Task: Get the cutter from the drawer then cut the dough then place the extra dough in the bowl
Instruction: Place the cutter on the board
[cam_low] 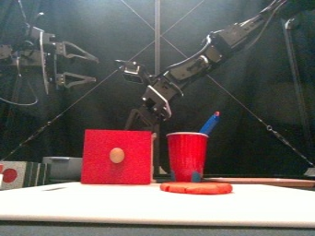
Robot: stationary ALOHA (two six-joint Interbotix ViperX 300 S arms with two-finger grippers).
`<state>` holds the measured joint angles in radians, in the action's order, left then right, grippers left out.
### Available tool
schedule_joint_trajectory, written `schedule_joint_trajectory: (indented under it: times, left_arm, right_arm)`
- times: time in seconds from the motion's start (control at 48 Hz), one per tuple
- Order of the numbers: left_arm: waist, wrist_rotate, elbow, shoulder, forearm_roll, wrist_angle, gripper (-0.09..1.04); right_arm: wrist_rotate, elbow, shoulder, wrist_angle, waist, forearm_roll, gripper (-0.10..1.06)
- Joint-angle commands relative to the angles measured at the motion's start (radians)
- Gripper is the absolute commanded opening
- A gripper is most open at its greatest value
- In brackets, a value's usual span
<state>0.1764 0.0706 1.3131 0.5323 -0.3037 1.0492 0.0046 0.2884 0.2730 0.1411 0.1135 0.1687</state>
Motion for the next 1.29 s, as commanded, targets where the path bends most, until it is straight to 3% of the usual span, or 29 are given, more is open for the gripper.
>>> schedule_joint_trajectory:
  times: [0.021, 0.375, 0.562, 0.646, 0.771, 1.021, 1.292]
  left_arm:
    - [0.005, -0.002, -0.012, 0.000, -0.006, 0.005, 0.97]
    - [0.035, -0.006, -0.017, -0.003, -0.006, 0.002, 0.97]
    - [0.089, -0.006, -0.057, -0.043, 0.048, -0.107, 0.97]
    - [0.112, -0.006, -0.101, -0.077, 0.069, -0.192, 0.97]
    - [0.149, -0.008, -0.190, -0.135, 0.123, -0.282, 0.97]
    - [0.215, -0.006, -0.377, -0.256, 0.192, -0.494, 0.97]
    - [0.319, -0.002, -0.531, -0.364, 0.227, -0.683, 0.96]
  right_arm:
    - [0.009, -0.029, -0.095, 0.018, -0.018, 0.043, 0.40]
    - [0.015, 0.069, -0.373, 0.103, -0.025, 0.147, 0.40]
    - [0.018, 0.301, -0.588, 0.129, -0.049, 0.179, 0.40]
    - [0.018, 0.433, -0.672, 0.117, -0.084, 0.178, 0.40]
    - [0.021, 0.589, -0.742, 0.058, -0.098, 0.152, 0.40]
    - [0.017, 0.749, -0.718, -0.146, -0.094, 0.129, 0.40]
    - [0.009, 0.792, -0.621, -0.225, -0.081, 0.129, 0.43]
